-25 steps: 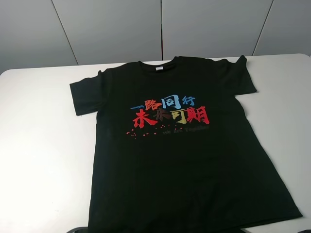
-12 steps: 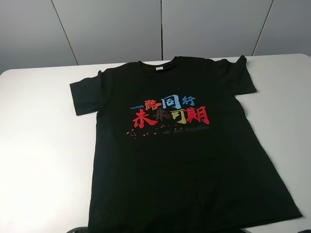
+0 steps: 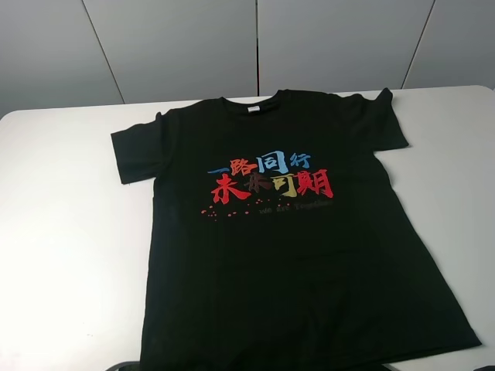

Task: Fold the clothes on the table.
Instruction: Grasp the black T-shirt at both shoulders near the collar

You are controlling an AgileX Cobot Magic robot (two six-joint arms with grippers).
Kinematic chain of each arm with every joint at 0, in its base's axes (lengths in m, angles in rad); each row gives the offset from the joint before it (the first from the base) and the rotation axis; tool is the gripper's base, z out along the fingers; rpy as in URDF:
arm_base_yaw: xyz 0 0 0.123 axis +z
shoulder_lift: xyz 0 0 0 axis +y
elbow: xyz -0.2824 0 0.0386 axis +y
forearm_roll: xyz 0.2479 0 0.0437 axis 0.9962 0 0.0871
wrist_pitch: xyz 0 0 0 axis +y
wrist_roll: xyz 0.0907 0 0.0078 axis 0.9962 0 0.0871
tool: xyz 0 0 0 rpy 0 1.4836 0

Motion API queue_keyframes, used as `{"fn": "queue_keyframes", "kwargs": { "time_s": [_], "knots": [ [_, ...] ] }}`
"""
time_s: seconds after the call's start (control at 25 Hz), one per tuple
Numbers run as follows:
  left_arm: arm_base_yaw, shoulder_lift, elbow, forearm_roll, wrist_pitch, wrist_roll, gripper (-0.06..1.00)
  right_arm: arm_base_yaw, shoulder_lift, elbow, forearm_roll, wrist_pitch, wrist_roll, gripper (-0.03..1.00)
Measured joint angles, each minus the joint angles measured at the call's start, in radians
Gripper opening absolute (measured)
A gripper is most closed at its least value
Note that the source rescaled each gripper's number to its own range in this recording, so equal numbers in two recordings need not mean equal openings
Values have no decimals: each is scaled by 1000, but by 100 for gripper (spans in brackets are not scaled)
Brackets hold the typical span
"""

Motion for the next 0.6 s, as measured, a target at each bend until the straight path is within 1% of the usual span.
{"fn": "queue_keyframes", "kwargs": {
  "time_s": [0.44, 0.52, 0.6],
  "knots": [
    [0, 0, 0, 3, 0, 0, 98, 0, 0, -3, -2, -23, 0, 100],
    [0, 0, 0, 5, -6, 0, 94, 0, 0, -24, -2, -71, 0, 100],
    [0, 22, -19, 5, -15, 0, 84, 0, 14, -65, 4, -181, 0, 100]
  ]
}}
